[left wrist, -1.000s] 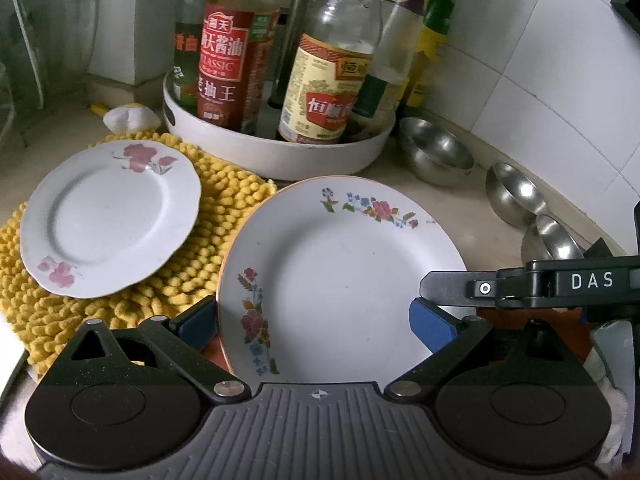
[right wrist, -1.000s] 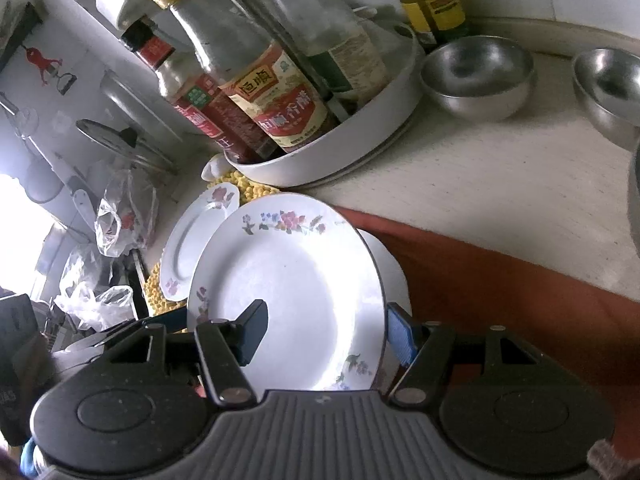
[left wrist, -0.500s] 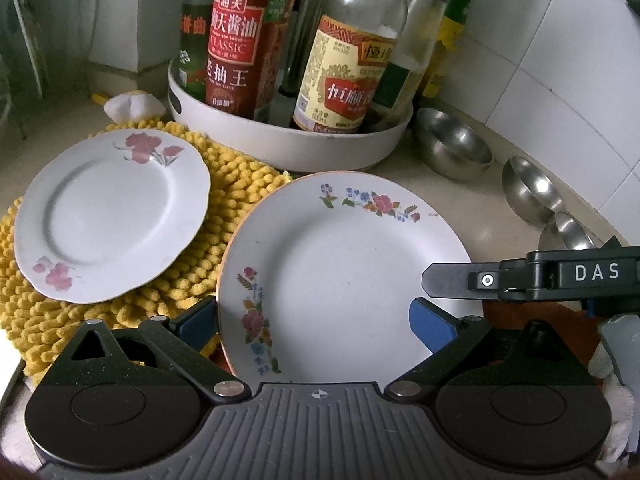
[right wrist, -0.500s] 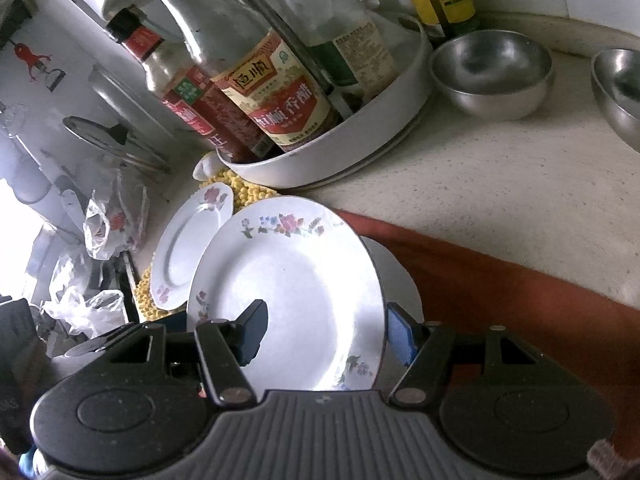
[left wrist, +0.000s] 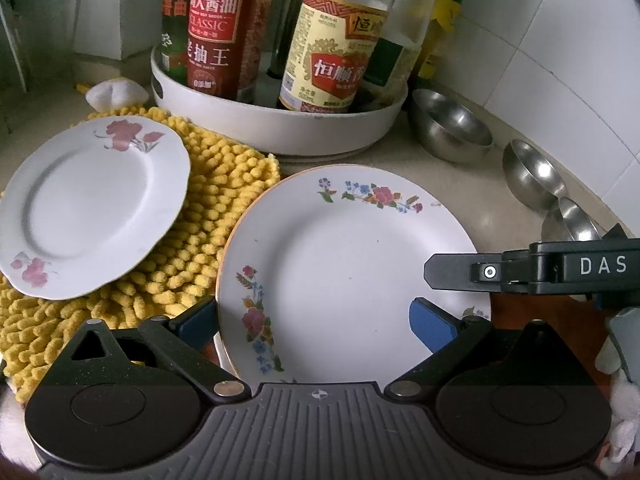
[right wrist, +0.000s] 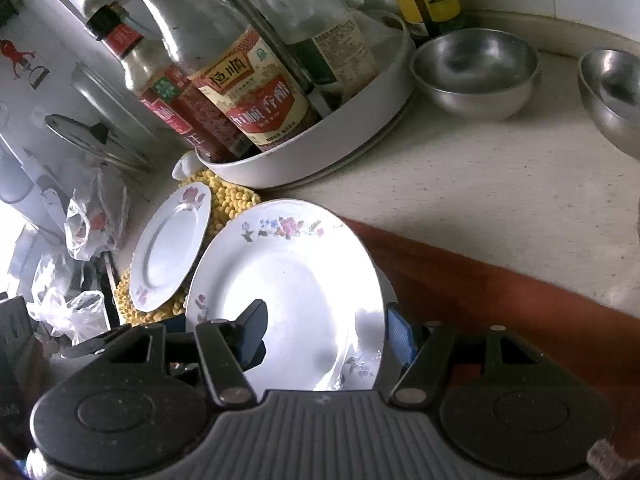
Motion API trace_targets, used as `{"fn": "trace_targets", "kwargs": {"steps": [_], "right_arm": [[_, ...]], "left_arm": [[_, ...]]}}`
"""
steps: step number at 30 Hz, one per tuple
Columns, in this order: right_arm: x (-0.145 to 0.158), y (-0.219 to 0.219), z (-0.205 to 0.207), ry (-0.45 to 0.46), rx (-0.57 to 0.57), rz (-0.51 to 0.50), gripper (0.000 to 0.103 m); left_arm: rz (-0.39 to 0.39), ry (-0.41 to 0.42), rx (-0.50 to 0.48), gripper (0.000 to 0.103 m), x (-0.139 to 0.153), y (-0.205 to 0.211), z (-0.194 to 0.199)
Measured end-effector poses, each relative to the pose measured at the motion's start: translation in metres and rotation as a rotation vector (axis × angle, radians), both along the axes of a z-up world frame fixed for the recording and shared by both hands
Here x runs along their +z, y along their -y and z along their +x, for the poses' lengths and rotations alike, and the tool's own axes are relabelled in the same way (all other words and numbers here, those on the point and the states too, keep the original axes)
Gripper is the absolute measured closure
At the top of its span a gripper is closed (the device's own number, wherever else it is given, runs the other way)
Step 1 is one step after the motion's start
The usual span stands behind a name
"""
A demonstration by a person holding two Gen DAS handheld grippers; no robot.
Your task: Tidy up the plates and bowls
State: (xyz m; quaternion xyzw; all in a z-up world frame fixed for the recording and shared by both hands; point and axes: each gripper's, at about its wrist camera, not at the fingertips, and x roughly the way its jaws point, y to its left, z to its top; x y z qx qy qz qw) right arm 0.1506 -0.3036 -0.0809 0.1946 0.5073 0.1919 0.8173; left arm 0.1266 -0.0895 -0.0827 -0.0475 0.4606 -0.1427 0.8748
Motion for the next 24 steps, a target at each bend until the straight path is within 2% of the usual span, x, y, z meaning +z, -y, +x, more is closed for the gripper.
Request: {"fn": "trace_targets", "kwargs": {"steps": [24], "right_arm": [[0.001, 0.005, -0.008, 0.04, 0.008, -0.121, 0.038]], "left_arm": [[0.002, 0.008, -0.05, 0.003, -0.006, 0.016, -0.005]]}}
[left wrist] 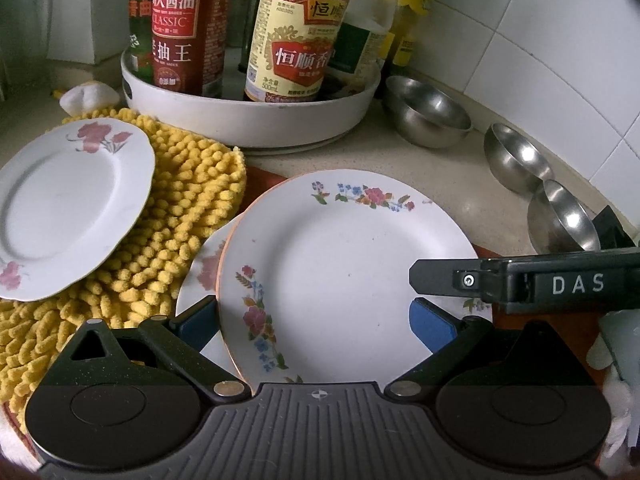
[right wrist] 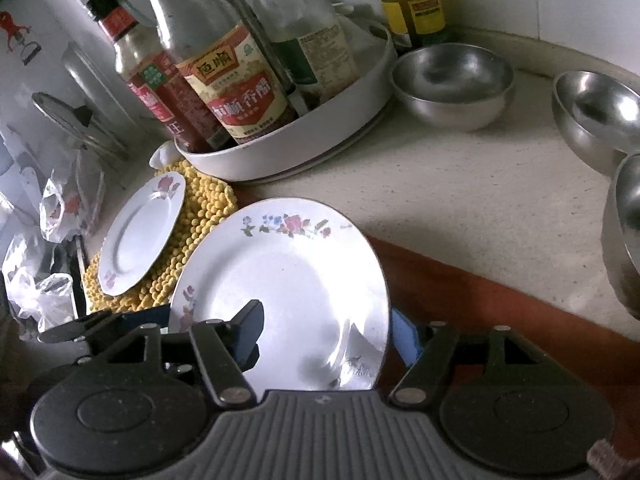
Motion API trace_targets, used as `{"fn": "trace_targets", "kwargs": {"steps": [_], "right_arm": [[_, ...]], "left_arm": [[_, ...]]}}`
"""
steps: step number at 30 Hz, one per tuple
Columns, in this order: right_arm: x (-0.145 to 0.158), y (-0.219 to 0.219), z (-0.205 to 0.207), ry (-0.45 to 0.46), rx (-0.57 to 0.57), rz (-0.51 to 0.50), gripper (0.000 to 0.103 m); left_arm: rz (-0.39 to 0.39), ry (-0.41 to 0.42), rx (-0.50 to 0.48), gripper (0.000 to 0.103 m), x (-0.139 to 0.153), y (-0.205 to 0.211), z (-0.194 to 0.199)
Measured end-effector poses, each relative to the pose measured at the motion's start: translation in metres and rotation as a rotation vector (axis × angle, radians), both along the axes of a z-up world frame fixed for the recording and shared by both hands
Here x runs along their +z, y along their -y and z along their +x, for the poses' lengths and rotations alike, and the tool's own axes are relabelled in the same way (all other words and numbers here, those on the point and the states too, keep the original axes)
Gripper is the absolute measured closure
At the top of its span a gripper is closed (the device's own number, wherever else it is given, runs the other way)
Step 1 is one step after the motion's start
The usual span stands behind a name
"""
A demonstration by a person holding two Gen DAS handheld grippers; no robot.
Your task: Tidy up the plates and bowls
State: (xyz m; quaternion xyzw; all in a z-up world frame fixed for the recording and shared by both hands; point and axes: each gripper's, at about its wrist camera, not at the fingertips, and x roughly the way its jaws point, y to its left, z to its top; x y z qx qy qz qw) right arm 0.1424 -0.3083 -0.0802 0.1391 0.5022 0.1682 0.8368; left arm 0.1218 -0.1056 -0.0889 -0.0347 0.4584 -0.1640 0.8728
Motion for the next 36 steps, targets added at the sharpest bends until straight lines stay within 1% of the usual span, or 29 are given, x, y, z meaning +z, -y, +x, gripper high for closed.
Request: {"fn": "trace_targets", "kwargs": {"steps": [4, 10, 14, 21, 26, 29, 34, 36], "right_arm": [[0.0, 0.0, -0.001, 0.005, 0.01, -0.008, 0.038], [-0.001, -0.002, 0.003, 0.003, -0.011, -0.016, 0.036], [-0.001, -0.009, 0.002, 0.012, 0.013, -0.028, 0.033], [-0.001, -0.019, 0.003, 0.025, 0.05, -0.044, 0.033], [0.0, -0.021, 0.002, 0.022, 0.068, -0.055, 0.033], [0.003, -0.022, 0.0, 0.041, 0.074, -0.059, 0.032], [0.012, -0.029, -0.005, 0.107, 0.113, -0.07, 0.032], [0.013, -0.03, -0.005, 0.107, 0.121, -0.067, 0.032]], "left_arm": [[-0.006, -0.001, -0.002, 0.003, 0.0, 0.0, 0.001], [0.002, 0.005, -0.001, 0.003, 0.0, 0.0, 0.001], [0.014, 0.012, 0.013, 0.003, 0.0, -0.005, 0.0], [0.003, 0.009, 0.023, 0.004, 0.002, -0.016, -0.002], [0.007, 0.026, 0.02, 0.004, 0.007, -0.018, -0.006], [0.005, 0.036, 0.019, 0.004, 0.011, -0.019, -0.008], [0.011, 0.044, 0.038, 0.004, 0.014, -0.026, -0.011], [0.012, 0.052, 0.05, 0.004, 0.017, -0.03, -0.014]]}}
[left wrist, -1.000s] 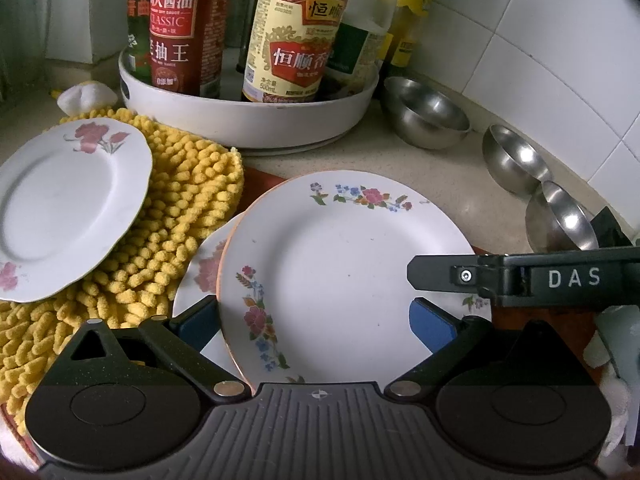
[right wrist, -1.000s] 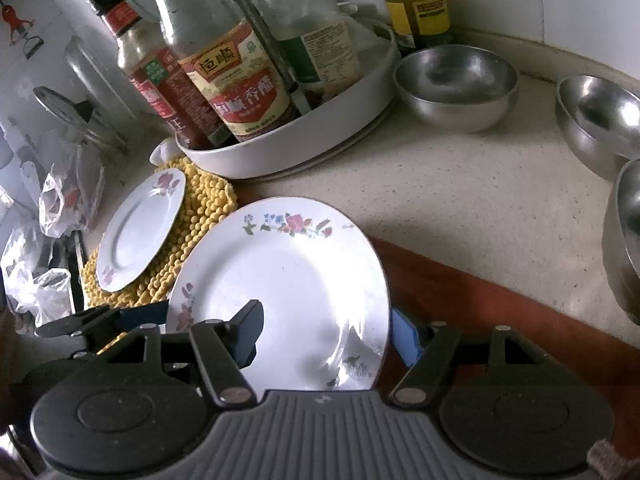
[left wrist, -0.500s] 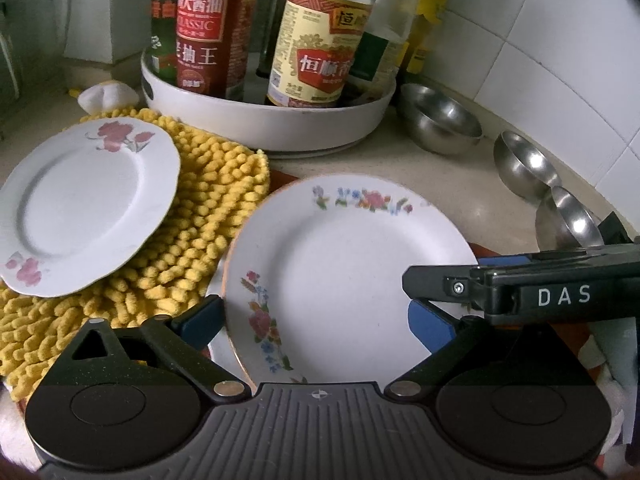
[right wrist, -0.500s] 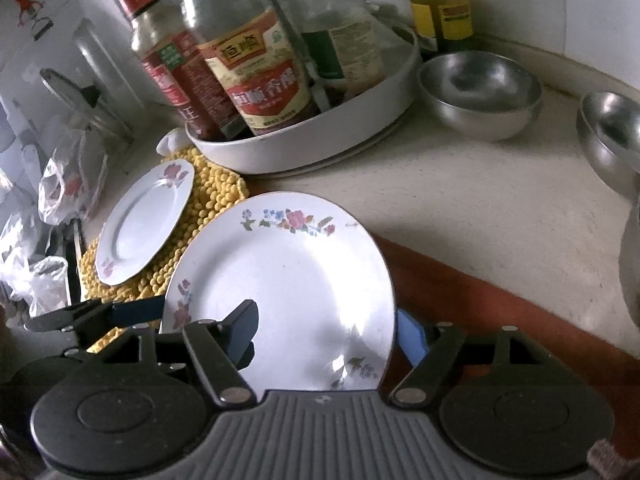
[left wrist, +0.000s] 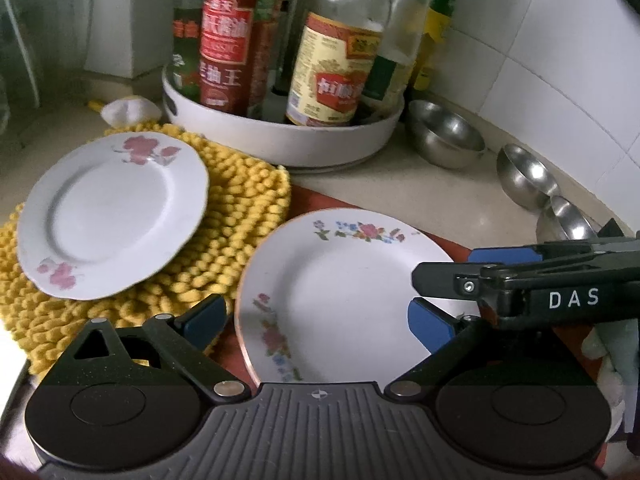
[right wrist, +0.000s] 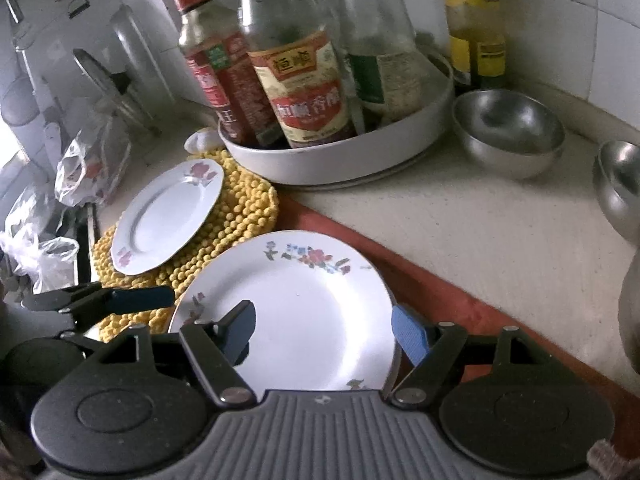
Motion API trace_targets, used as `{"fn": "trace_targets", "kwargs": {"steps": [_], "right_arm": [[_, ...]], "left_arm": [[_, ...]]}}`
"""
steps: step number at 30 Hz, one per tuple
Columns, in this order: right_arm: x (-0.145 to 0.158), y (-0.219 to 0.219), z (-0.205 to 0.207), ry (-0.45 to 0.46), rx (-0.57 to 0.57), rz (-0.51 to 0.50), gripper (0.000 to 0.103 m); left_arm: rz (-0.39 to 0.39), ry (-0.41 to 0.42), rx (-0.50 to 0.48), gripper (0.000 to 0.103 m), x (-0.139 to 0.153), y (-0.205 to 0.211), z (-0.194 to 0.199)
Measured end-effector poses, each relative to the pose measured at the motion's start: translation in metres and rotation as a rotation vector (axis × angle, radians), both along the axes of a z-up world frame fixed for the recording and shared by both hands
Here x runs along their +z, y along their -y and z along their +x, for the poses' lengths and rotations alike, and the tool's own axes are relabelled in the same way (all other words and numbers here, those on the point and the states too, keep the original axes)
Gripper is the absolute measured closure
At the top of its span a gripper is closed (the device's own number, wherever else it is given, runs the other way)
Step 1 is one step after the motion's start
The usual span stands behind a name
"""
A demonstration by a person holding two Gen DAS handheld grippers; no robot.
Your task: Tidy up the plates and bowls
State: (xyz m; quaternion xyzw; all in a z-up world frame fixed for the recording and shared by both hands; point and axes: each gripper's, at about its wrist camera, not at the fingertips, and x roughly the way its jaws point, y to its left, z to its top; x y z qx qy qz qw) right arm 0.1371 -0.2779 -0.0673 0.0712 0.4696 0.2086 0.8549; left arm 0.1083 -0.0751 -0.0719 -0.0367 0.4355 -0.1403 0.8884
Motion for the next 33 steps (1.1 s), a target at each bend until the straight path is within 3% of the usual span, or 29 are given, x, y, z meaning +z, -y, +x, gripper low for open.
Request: {"fn": "trace_targets", "kwargs": {"steps": [9, 20, 33], "right_arm": [[0.004, -0.007, 0.003, 0.013, -0.003, 0.014, 0.032], [0.009, -0.043, 0.012, 0.026, 0.074, 0.009, 0.032], [0.01, -0.087, 0.03, 0.043, 0.119, -0.003, 0.032]], "left_arm": [[0.016, 0.034, 0.062, 0.003, 0.011, -0.023, -0.004], [0.038, 0.044, 0.225, 0.002, 0.015, -0.083, 0.008], [0.052, 0.016, 0.284, 0.002, 0.007, -0.127, 0.017]]}}
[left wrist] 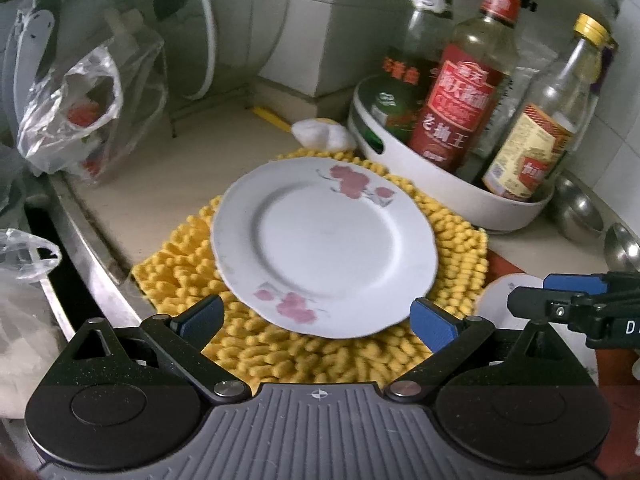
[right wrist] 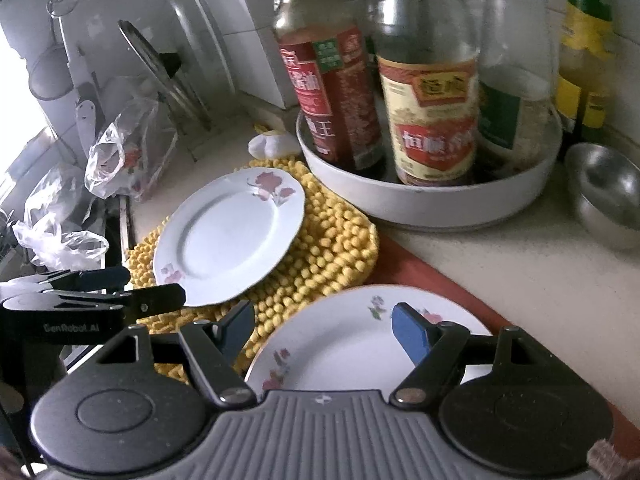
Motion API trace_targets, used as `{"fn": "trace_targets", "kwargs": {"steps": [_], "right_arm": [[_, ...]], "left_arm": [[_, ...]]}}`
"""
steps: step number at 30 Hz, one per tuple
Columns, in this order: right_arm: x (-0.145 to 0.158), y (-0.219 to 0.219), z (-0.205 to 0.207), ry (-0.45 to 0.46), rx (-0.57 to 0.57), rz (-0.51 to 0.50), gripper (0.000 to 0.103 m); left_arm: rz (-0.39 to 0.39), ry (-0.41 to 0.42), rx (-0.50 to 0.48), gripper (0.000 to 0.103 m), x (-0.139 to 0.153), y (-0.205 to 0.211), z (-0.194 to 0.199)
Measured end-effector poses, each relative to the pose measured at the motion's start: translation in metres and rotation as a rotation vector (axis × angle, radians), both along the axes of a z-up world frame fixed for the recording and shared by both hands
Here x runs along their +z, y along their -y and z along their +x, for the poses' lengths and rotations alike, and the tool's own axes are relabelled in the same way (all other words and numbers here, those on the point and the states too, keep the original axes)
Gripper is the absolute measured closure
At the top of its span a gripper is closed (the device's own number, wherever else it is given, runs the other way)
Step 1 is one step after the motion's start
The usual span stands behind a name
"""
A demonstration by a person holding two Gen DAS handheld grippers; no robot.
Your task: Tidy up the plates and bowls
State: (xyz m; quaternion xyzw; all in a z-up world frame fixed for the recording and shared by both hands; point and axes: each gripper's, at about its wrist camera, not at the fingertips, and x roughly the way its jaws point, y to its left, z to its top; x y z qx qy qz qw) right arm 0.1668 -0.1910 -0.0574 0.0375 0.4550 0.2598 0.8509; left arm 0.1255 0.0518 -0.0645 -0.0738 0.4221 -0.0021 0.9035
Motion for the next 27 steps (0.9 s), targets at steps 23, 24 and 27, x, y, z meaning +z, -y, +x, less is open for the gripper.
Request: {"fn": "trace_targets", "kwargs": {"steps": [23, 24, 27], "right_arm": [[-0.013, -0.059, 0.047, -0.046, -0.04, 0.0, 0.031], [-0.014, -0.061, 0.049, -0.05, -0.042, 0.0, 0.031], [-0.017, -0.066, 0.053, -0.059, -0.056, 0.002, 0.031]], "left_arm": [[0.027, -0.04, -0.035, 0.002, -0.009, -0.042, 0.054], [0.027, -0.042, -0.038, 0.002, -0.01, -0.043, 0.057], [0.016, -0.046, -0.051, 0.002, -0.011, -0.047, 0.064]]}}
